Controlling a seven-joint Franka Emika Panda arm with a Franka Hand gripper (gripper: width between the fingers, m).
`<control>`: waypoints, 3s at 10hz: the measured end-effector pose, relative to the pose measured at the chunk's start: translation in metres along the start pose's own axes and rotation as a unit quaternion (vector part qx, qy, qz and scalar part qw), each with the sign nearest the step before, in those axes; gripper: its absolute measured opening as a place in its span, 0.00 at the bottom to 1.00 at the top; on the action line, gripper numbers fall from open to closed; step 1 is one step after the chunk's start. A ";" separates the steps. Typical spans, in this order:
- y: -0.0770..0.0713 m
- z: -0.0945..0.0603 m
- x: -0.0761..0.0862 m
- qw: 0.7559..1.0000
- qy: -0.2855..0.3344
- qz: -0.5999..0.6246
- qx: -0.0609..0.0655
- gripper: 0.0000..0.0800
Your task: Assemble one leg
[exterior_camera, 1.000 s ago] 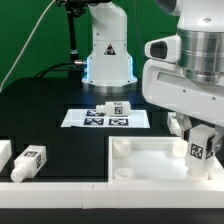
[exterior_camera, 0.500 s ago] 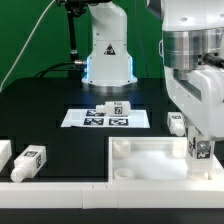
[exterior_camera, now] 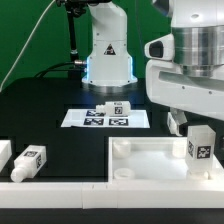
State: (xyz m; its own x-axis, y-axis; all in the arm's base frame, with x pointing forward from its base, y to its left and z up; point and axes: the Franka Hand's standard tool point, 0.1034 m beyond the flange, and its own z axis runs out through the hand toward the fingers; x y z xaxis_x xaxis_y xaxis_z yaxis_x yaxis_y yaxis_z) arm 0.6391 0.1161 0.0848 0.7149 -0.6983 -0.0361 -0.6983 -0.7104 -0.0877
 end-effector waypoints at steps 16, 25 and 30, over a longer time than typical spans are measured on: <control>0.004 0.001 0.015 0.998 0.031 0.045 0.012 0.36; 0.013 0.001 0.013 0.987 -0.004 0.159 -0.001 0.46; 0.013 -0.001 0.010 0.995 -0.001 -0.101 0.003 0.81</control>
Offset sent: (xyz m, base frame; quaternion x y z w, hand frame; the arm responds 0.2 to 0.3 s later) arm 0.0068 -0.0046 0.0043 -0.0049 0.0338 -0.4579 0.8883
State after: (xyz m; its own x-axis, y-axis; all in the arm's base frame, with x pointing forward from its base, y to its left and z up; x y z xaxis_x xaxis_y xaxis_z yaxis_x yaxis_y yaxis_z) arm 0.6373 0.1003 0.0839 0.8413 -0.5403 -0.0192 -0.5393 -0.8362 -0.0993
